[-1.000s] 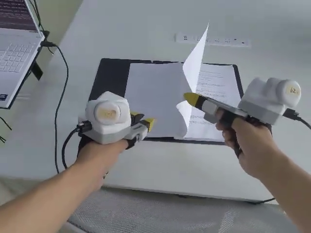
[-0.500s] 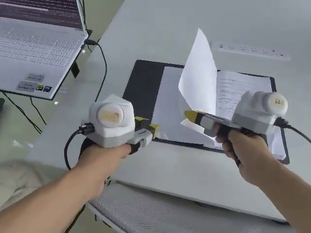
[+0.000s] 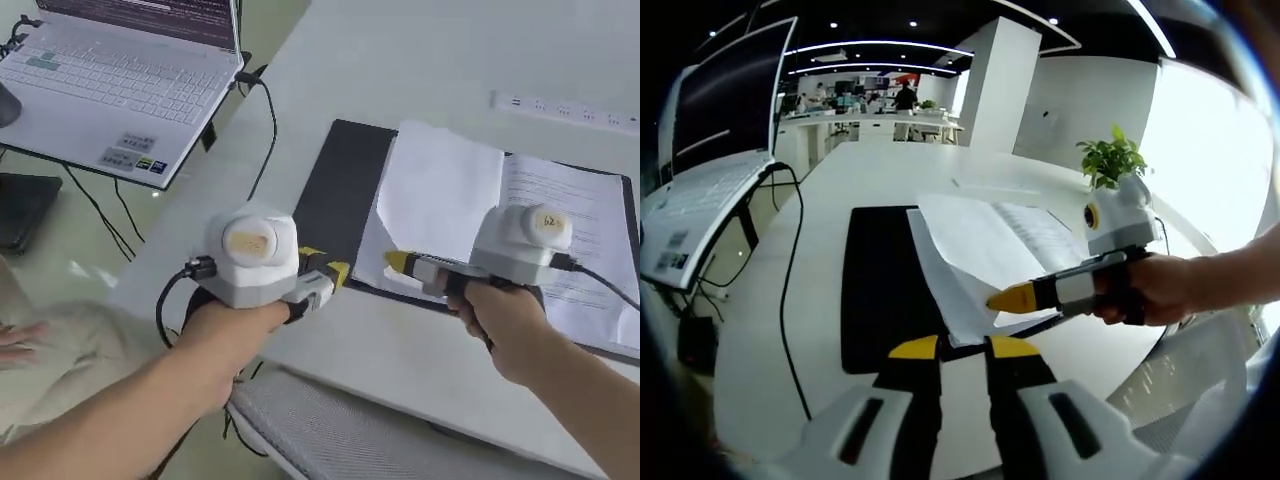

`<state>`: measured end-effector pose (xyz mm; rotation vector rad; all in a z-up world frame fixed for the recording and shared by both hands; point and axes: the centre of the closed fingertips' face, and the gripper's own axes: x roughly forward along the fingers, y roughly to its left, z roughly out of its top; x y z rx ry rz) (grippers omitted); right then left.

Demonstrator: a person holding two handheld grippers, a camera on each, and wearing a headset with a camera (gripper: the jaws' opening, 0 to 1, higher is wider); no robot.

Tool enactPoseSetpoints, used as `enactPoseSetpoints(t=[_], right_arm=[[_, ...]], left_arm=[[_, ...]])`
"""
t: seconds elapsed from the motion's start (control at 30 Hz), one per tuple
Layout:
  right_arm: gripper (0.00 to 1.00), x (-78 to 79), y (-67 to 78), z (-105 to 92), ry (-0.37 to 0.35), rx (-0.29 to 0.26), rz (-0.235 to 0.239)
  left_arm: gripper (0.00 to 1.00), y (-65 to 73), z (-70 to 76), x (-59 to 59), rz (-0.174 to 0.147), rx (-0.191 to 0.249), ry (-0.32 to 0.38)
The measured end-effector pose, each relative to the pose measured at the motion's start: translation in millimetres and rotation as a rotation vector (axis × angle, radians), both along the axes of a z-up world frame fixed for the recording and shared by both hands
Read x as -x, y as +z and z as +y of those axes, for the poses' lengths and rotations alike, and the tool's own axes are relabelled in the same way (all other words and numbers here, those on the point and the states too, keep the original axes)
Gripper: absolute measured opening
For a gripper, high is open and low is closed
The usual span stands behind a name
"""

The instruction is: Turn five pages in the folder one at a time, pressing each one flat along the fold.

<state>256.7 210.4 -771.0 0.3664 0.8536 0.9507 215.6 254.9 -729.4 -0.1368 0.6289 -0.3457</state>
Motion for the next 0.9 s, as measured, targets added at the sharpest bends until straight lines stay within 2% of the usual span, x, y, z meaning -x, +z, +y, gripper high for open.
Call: enactPoseSetpoints(t=[0.3, 0.43, 0.57, 0.73, 0.9], right_arm=[[0.0, 10.9, -18.0, 9.7, 0.03, 0.044, 0.044], [0.0, 1.8, -32.7, 7.3, 0.026, 0.059, 0.068], [0.06, -1.5, -42.4, 9.5, 0.025, 0.029, 0.113], [0.1, -3.5, -43.2, 12.2, 0.011, 0.0, 0.127], [0.14, 3.9, -37.4, 11.4, 0.014, -0.031, 0.142]], left_arm=[[0.15, -6.5, 9.1, -2.5, 0.01, 0.011, 0.014], [0.14, -9.0, 9.1, -2.5, 0.014, 0.019, 0.012], [0.14, -9.1, 8.0, 0.0, 0.019, 0.025, 0.007], [0.14, -8.8, 7.0, 3.6, 0.026, 0.03, 0.003], [0.13, -9.5, 4.6, 4.4, 0.03, 0.031, -0.008]])
